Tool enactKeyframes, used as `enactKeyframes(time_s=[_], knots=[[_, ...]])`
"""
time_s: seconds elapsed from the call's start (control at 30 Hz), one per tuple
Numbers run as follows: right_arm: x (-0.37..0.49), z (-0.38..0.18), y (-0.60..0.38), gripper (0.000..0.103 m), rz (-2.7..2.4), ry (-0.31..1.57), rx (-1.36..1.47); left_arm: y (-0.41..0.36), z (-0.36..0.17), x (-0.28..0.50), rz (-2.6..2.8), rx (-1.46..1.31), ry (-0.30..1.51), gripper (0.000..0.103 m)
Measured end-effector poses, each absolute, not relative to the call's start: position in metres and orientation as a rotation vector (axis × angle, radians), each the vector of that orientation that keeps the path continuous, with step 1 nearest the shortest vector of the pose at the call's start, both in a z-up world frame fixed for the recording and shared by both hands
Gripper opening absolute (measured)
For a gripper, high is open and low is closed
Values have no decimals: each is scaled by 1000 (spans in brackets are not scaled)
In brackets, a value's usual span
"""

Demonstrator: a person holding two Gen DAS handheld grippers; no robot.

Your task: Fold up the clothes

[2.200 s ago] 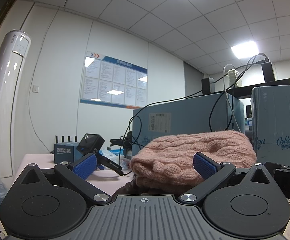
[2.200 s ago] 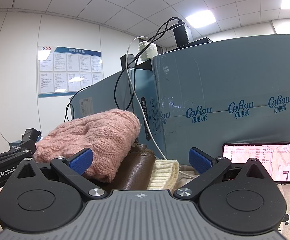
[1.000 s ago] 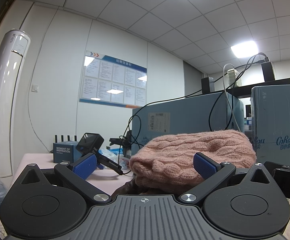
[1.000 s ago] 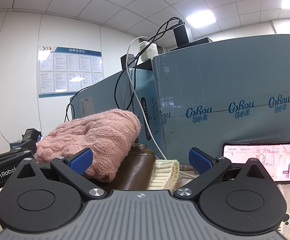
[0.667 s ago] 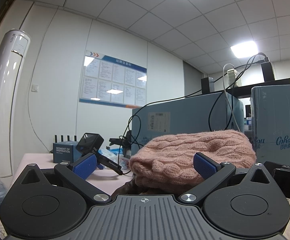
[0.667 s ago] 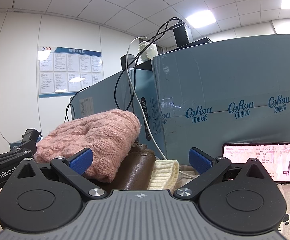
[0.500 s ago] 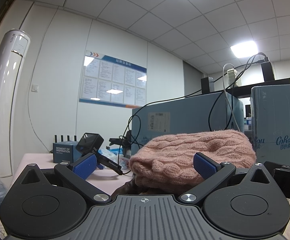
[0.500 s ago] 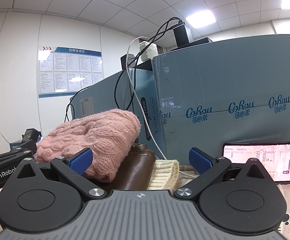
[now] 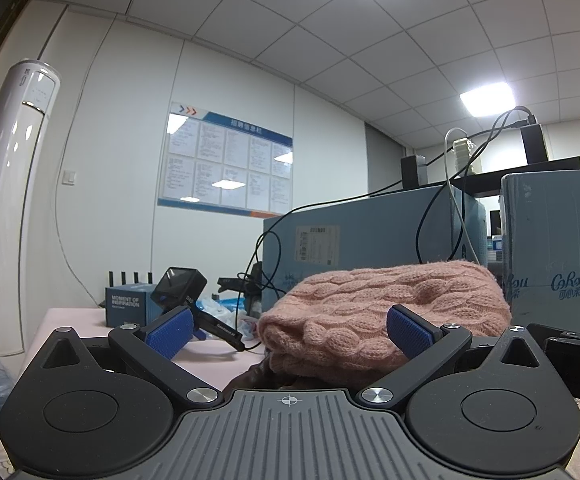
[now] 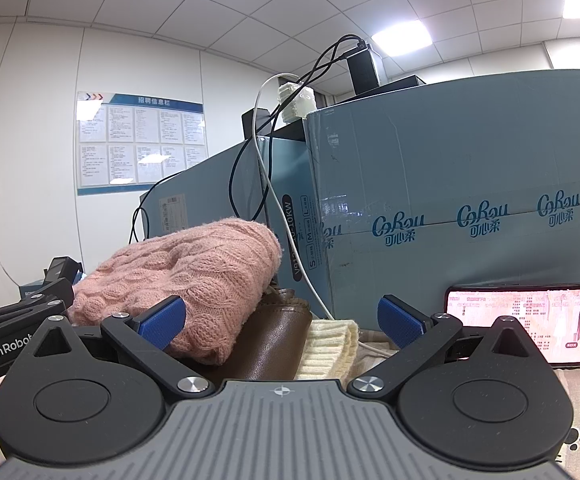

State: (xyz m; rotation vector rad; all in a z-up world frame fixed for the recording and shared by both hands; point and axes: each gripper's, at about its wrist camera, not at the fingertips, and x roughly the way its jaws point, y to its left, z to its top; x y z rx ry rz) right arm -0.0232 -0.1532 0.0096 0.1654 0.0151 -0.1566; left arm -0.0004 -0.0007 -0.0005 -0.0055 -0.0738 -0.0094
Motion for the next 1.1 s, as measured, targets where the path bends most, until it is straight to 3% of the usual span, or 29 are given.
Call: enactKeyframes(time_s=[1.1], knots=[[-27,11,-147,103,-175,3,131,0,0,-5,-24,-5,-109,103]])
